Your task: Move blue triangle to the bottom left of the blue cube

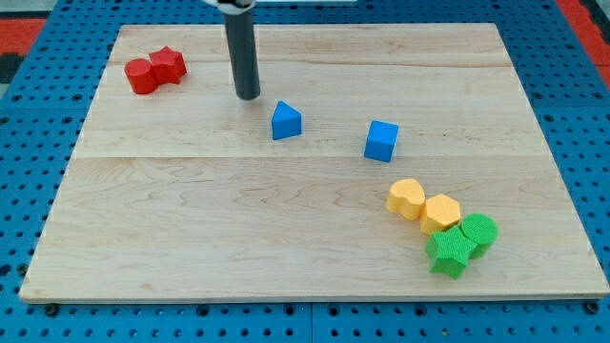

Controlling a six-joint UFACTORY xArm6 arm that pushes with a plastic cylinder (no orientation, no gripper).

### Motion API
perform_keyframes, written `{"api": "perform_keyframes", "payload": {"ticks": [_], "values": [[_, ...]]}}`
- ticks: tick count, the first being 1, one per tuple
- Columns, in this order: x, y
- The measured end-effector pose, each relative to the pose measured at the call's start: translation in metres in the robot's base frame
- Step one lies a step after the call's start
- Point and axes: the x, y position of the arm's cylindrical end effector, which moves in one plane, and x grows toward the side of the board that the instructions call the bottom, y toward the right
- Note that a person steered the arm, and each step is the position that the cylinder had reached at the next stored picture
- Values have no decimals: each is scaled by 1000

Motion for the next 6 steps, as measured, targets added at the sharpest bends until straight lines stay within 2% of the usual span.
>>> {"api": "perform_keyframes", "payload": {"ticks": [1,2,3,4,5,6], "values": [[35,81],[61,131],[25,95],[52,131],[34,99],[-18,59]]}}
